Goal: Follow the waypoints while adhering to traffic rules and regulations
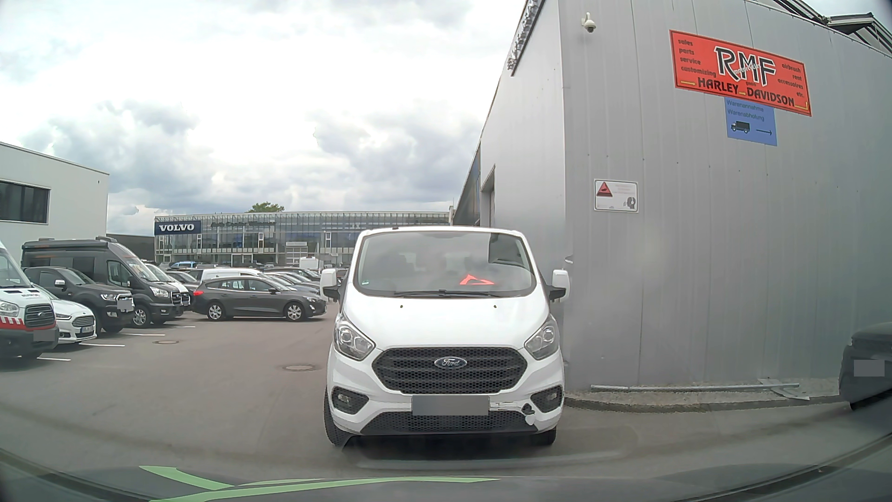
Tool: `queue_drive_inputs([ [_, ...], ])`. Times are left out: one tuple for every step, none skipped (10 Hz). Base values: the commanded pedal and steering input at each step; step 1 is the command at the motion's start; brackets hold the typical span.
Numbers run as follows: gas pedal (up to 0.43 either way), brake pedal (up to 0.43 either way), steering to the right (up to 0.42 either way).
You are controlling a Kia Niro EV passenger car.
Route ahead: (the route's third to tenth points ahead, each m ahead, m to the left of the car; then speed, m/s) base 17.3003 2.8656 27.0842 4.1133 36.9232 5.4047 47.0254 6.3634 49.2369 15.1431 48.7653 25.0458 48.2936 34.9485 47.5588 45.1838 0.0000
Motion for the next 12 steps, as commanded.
queue_drive_inputs([
  [0.0,0.463,-0.462],
  [0.0,0.463,-0.462],
  [0.0,0.463,-0.462],
  [0.0,0.463,-0.462],
  [0.0,0.463,-0.463],
  [0.0,0.463,-0.462],
  [0.0,0.463,-0.463],
  [0.0,0.463,-0.462],
  [0.0,0.463,-0.462],
  [0.0,0.463,-0.462],
  [0.0,0.47,-0.462],
  [0.0,0.463,-0.462],
])
